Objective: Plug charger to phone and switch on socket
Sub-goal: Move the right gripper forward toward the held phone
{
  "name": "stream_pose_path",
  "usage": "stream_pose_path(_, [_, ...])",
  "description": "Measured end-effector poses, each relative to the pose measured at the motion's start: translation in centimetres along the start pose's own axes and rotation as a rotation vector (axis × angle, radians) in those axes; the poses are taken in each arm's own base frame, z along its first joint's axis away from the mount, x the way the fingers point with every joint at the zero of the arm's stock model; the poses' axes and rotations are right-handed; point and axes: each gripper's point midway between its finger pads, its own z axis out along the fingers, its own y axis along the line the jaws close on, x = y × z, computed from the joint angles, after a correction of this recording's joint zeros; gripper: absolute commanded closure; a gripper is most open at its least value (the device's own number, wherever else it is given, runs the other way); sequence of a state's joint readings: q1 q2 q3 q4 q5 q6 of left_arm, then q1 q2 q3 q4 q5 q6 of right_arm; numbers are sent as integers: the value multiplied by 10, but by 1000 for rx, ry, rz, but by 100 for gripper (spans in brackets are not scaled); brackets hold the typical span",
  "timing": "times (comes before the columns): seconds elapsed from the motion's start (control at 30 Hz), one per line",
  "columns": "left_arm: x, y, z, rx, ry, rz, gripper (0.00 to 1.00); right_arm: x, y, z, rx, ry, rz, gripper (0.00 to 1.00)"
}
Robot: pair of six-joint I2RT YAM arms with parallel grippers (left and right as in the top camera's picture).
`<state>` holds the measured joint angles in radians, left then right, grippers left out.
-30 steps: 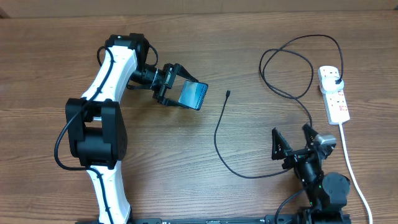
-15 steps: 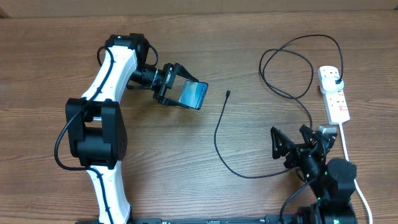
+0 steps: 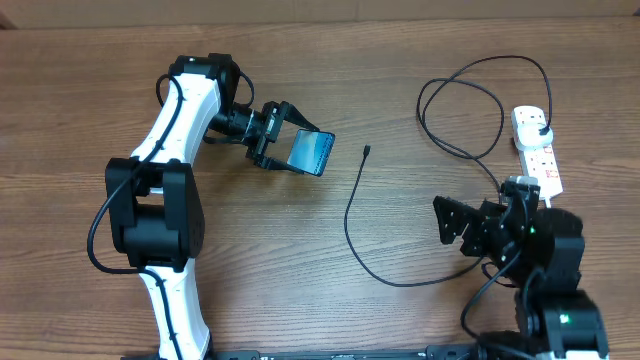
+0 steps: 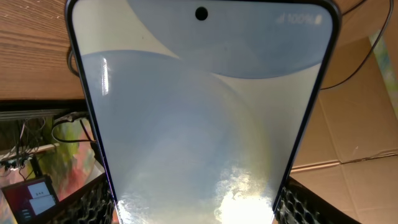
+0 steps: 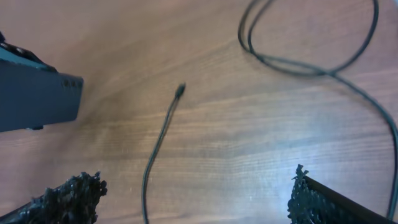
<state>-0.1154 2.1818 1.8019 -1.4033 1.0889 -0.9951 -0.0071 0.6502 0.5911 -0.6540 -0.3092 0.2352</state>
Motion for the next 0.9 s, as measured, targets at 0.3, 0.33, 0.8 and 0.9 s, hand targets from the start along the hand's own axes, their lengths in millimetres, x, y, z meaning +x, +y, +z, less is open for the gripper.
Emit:
stream_pose_path(0.3, [0,0,0,-1,-1,-1,32,-8,16,-6,-15,165,59,0])
stream_pose_path(0.33, [0,0,0,-1,-1,-1,32,-9,19,-7,-27,175,62,0])
stream_pose_path(0.8, [13,-8,-1,47,77,-7,32,-13,49,15,-208,304,192,0])
stream_pose_path(0.9, [17,-10,-1,60,97,-8,34,-12,47,23,-200,331,271,0])
